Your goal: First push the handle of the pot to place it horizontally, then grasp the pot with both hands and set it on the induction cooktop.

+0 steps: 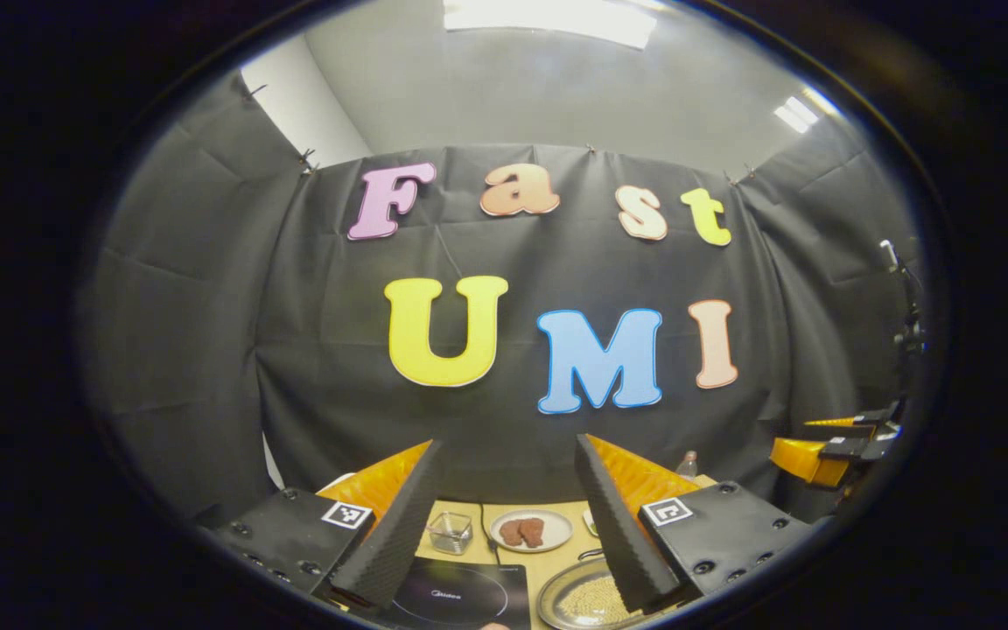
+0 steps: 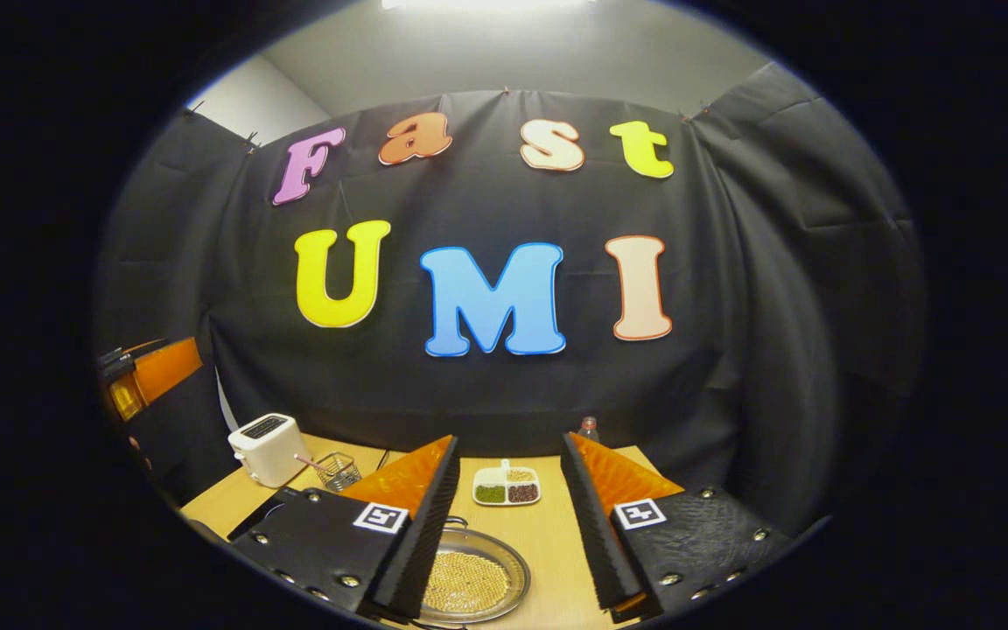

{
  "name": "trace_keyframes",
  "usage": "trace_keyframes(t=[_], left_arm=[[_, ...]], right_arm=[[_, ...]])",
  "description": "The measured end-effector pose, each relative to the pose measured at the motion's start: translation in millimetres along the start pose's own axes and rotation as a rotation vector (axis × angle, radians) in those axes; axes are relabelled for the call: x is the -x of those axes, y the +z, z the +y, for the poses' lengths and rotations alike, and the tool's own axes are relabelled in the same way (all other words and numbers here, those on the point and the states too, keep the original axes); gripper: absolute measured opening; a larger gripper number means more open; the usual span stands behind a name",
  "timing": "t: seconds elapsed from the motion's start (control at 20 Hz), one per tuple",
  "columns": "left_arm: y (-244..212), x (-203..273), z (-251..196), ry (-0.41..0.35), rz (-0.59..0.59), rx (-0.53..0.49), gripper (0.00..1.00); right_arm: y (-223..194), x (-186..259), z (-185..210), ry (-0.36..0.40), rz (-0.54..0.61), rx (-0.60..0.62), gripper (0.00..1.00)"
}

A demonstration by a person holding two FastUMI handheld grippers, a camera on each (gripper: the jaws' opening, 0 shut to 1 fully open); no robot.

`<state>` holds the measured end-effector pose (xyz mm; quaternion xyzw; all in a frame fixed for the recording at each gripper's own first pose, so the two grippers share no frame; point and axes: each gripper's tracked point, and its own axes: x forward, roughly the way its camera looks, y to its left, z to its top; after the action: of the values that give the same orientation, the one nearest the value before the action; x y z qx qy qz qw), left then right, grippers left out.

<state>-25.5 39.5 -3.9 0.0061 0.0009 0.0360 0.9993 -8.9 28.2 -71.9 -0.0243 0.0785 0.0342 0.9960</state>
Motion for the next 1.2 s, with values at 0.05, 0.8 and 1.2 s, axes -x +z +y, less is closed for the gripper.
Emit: trace_keyframes(t=[0.05,0.8,1.2], left_arm=[[-2.9,1.2,-0.7,0.001,0.006,-0.002,0.96],[-21.9,25.3,29.0,0.077,0.056,-0.02,0.96],[-20.6,36.4,43.8,0.115,0.05,-0.012,0.95]], right_arm=[[-7.7,-0.1,1.3,0.004,0.02,0.002,0.65],[-182.4,11.2,70.1,0.222,0.594,-0.088,0.04],[-277.3,45.8,110.5,0.347,0.957,-0.203,0.04]])
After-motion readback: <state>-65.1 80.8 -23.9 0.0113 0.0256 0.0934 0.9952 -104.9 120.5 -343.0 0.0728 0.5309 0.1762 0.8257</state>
